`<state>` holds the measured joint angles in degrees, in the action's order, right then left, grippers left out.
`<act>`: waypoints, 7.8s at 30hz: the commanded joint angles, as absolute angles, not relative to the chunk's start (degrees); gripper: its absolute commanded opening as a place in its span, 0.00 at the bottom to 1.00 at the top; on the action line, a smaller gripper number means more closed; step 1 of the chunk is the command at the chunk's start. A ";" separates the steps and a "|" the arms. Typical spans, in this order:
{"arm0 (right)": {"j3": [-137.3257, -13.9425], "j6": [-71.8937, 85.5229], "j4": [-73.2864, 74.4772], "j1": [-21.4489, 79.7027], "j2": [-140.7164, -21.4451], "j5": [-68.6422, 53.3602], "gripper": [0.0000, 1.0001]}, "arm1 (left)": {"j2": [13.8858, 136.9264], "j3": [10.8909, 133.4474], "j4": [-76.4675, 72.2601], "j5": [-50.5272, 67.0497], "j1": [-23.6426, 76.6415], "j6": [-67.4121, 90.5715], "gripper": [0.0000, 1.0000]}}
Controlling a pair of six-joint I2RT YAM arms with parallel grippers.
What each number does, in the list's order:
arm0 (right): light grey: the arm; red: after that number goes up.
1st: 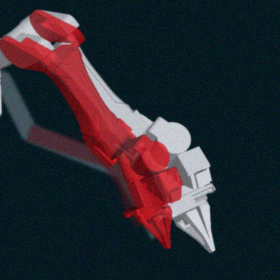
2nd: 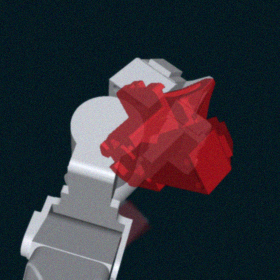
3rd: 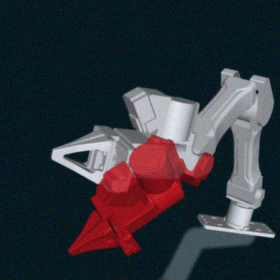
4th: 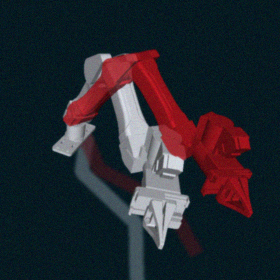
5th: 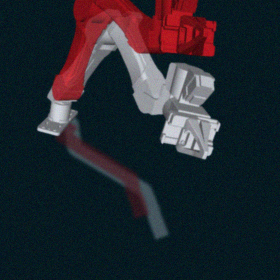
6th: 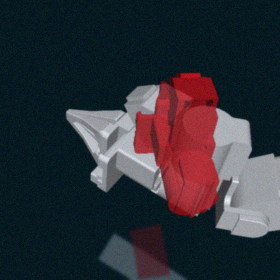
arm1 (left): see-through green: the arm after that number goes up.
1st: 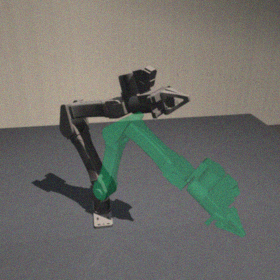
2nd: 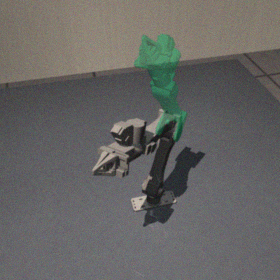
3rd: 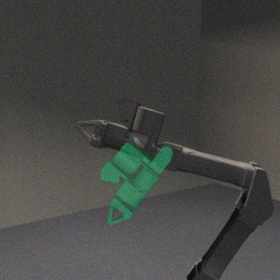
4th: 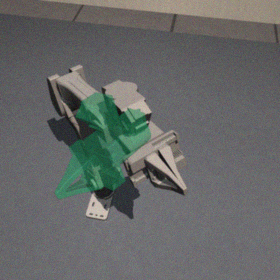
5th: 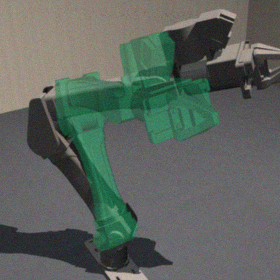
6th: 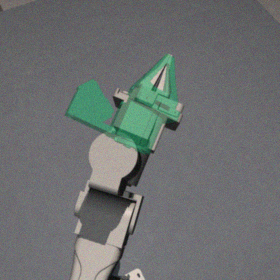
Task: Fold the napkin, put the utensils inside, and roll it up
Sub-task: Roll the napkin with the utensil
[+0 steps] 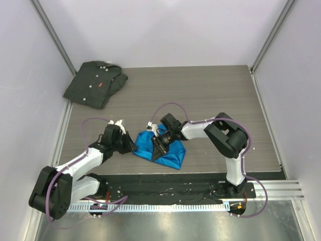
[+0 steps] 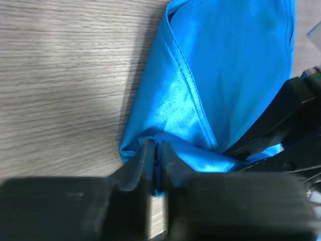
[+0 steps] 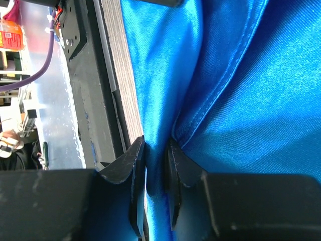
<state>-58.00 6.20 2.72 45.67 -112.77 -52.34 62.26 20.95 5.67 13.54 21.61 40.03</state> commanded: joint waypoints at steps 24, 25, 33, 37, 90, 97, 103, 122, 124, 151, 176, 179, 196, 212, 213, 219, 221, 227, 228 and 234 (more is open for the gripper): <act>-53.26 2.98 26.63 48.16 -89.04 -16.17 0.73 | 68.03 22.59 4.83 13.89 21.45 39.11 0.00; -52.91 3.68 26.98 48.34 -88.60 -16.08 0.73 | 67.94 22.59 4.83 13.89 21.53 39.11 0.00; -51.76 7.03 27.59 50.71 -88.24 -13.98 0.71 | 68.47 22.68 4.83 14.06 21.53 39.11 0.00; -51.94 9.14 29.18 52.64 -87.28 -11.17 0.70 | 68.38 22.59 4.83 13.89 21.45 39.29 0.00; -59.84 20.40 47.63 48.42 -83.85 -15.05 0.74 | 79.98 27.07 6.68 15.38 21.45 39.64 0.00; -66.80 17.58 42.72 57.91 -83.75 3.42 0.75 | 80.77 28.30 7.91 15.47 21.45 39.55 0.00; -64.26 20.91 43.06 58.71 -90.88 2.64 0.73 | 80.95 28.57 8.26 15.82 21.53 39.64 0.00; -52.82 27.95 35.42 58.45 -87.28 -14.50 0.47 | 80.77 28.48 8.44 15.73 21.45 39.38 0.00; -52.91 28.56 34.81 58.10 -86.75 -16.07 0.41 | 80.68 28.39 8.44 15.73 21.45 39.37 0.00; -40.67 32.35 29.61 43.51 -82.63 -24.61 0.35 | 85.60 29.53 8.79 16.61 21.45 38.76 0.00; -67.15 11.70 25.85 69.70 -95.36 13.54 0.75 | 85.25 30.94 10.90 16.35 21.45 38.50 0.00; -65.66 10.55 22.77 69.70 -96.68 11.87 0.70 | 85.25 31.11 11.07 16.26 21.45 38.41 0.00; -60.74 8.96 18.02 66.89 -102.83 6.69 0.56 | 82.97 30.41 10.02 18.01 21.45 37.62 0.00; -52.03 13.27 13.98 64.69 -100.55 -11.32 0.23 | 58.90 27.51 19.60 2.47 21.45 39.81 0.69; -51.60 13.53 13.45 63.82 -100.11 -14.56 0.23 | 57.41 26.38 19.95 1.94 21.45 40.08 0.70; -48.52 15.38 7.21 58.10 -98.70 -27.93 0.19 | 50.45 22.94 16.53 7.37 21.45 39.55 0.71; -48.69 15.56 6.51 55.73 -99.49 -32.51 0.18 | 49.66 22.15 14.78 9.74 21.45 39.73 0.72; -50.54 14.24 6.68 51.16 -102.83 -40.42 0.17 | 52.20 20.74 9.68 15.02 21.45 40.08 0.74; -50.71 13.98 6.77 50.89 -104.05 -40.78 0.17 | 53.34 20.66 8.28 15.55 21.45 40.17 0.74; -51.85 12.83 7.29 48.96 -107.05 -43.68 0.17 | 58.26 20.04 3.52 17.93 21.45 39.82 0.72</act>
